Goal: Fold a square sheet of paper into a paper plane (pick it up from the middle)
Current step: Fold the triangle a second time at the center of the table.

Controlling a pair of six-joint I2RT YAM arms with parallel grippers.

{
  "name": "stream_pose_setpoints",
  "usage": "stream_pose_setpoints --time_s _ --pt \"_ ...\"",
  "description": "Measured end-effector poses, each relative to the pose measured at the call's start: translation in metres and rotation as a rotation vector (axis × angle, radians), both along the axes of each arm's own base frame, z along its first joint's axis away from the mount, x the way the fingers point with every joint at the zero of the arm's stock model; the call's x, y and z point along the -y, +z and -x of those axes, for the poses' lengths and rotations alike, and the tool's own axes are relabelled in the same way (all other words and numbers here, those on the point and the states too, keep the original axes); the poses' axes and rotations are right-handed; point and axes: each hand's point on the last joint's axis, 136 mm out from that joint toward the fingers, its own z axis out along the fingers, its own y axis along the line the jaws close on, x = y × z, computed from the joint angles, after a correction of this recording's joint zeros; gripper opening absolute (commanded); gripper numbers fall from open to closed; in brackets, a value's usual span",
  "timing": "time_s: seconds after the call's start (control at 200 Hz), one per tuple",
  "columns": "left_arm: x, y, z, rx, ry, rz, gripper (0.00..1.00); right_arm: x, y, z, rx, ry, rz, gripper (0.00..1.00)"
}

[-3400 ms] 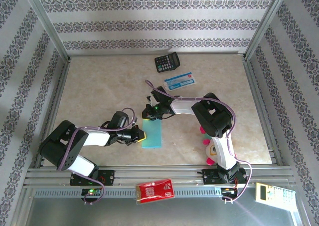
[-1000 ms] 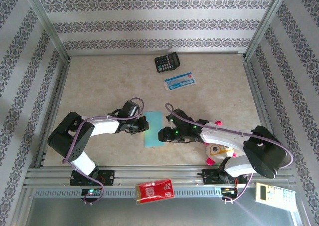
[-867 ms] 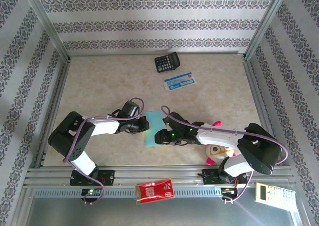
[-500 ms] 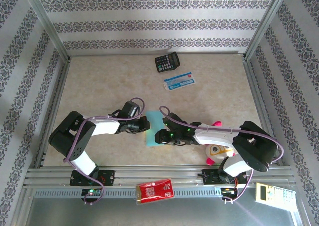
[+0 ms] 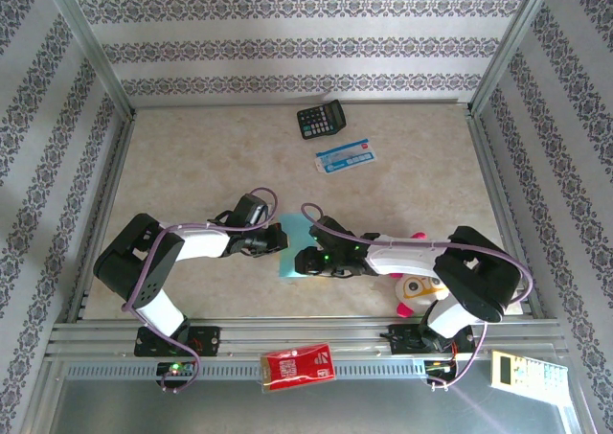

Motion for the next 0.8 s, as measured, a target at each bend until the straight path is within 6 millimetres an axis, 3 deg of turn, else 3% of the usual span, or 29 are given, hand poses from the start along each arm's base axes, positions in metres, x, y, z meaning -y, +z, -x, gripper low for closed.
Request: stream_pose_setpoints --time_s 0.799 --pt "0.0 0.0 0.0 -0.001 -0.002 0.002 0.0 -0.009 0.02 -0.007 0.063 0.026 -0.051 0.52"
